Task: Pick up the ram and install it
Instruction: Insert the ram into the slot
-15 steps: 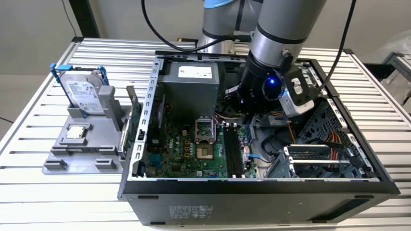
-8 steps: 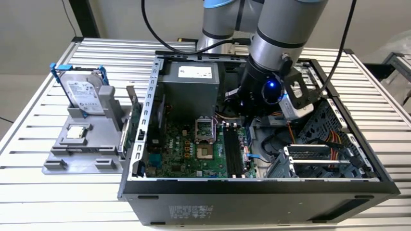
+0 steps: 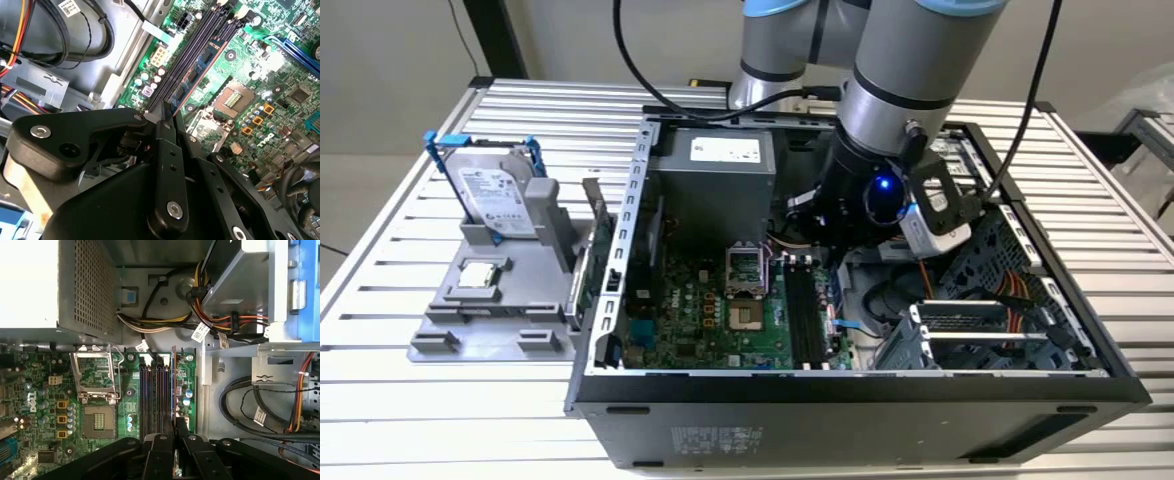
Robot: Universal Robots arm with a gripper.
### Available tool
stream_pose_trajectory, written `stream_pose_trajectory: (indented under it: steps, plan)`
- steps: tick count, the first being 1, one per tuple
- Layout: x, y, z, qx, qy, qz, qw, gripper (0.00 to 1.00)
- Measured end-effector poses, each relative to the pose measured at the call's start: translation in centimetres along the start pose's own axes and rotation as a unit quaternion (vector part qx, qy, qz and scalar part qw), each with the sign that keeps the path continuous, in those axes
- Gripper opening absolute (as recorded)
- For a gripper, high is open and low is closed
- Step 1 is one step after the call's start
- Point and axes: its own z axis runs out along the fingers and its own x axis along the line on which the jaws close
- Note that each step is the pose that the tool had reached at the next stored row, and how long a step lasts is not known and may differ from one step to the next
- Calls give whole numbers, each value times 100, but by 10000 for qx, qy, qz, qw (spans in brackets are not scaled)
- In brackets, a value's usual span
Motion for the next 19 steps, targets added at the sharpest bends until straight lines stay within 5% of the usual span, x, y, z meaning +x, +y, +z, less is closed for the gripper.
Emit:
stream_pose_trajectory:
  steps: [19]
  plan:
    - [-3, -77, 133, 1, 11, -10, 10000, 0]
